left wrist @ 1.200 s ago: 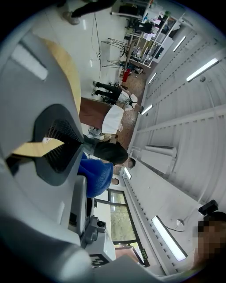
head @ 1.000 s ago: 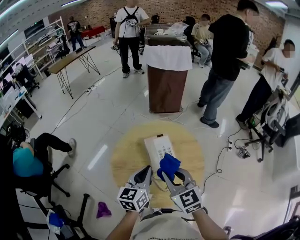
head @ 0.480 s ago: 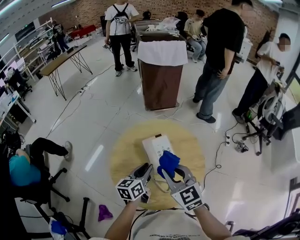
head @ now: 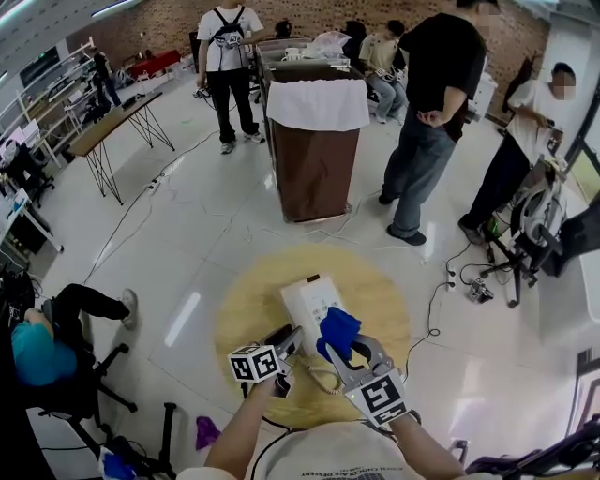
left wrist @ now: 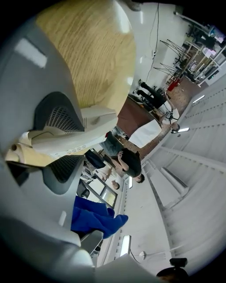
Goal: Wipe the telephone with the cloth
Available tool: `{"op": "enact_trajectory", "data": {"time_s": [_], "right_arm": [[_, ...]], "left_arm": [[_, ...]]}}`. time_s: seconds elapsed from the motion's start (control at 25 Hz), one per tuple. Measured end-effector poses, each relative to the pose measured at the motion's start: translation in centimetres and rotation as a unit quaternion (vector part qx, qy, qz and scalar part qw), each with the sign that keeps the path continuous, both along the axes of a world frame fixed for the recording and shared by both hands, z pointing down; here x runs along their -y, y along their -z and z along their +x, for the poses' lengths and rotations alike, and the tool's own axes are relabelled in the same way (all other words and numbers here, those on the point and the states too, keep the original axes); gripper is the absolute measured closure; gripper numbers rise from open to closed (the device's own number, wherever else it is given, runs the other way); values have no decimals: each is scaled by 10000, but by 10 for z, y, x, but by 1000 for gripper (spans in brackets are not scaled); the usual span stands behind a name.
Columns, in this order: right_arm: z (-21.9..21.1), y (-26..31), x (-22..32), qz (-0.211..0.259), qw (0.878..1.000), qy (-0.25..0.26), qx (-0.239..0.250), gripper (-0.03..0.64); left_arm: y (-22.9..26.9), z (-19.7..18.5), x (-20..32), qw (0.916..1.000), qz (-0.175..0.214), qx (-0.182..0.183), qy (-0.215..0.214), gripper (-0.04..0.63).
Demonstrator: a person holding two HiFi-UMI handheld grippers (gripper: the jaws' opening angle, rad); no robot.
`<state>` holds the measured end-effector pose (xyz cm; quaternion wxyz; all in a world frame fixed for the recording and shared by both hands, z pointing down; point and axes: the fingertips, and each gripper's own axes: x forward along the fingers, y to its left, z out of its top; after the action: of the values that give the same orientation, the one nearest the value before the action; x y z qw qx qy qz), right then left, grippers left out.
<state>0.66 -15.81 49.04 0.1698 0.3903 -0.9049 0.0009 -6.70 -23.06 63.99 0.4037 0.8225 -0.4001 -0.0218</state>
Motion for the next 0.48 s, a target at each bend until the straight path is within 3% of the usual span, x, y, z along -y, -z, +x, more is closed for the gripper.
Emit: {"op": "enact_trajectory", "data": {"time_s": [0.48], "right_arm": [[1,-12,11,-120,9999,-36,-67,546]], "left_arm": [[-21,10,20,9956,-363,-726,-459,442]]}}
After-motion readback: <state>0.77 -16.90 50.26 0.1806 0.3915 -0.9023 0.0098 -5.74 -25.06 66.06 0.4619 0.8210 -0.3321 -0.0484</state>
